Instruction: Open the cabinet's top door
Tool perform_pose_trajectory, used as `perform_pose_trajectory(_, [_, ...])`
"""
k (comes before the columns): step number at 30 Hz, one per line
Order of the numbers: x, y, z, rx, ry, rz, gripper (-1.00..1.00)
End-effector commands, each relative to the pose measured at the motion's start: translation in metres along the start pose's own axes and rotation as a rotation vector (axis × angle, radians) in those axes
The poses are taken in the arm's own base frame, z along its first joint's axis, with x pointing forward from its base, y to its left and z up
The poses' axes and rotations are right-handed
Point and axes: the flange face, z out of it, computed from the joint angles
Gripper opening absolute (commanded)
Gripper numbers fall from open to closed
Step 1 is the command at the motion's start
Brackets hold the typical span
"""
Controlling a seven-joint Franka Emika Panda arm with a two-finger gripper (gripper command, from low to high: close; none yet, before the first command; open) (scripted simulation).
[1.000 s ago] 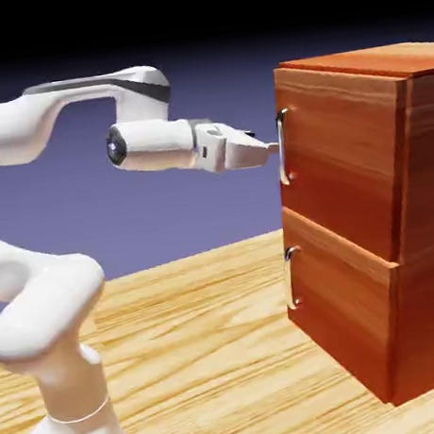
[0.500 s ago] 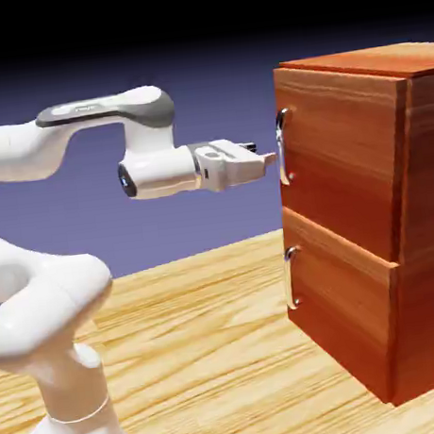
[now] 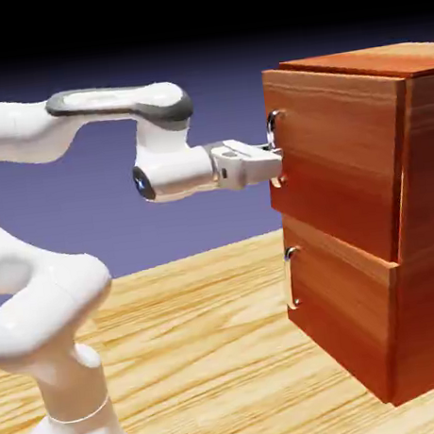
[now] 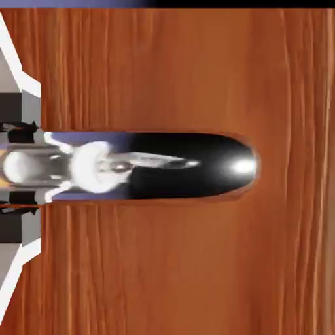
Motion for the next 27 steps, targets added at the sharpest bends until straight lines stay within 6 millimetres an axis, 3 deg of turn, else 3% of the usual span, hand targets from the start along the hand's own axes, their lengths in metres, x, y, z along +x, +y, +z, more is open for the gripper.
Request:
perform_pose_trajectory(1, [0.001, 0.001, -0.003, 0.007, -0.008, 0.000, -1.00])
perform_pose_trajectory(6, [0.006, 0.006, -0.016, 0.038, -0.038, 0.001, -1.00])
perform_pose_trajectory(17, [0.035, 0.035, -0.072, 0.193, -0.193, 0.001, -1.00])
perform_pose_trajectory(27, [0.063, 0.063, -0.108, 0.309, -0.309, 0.001, -1.00])
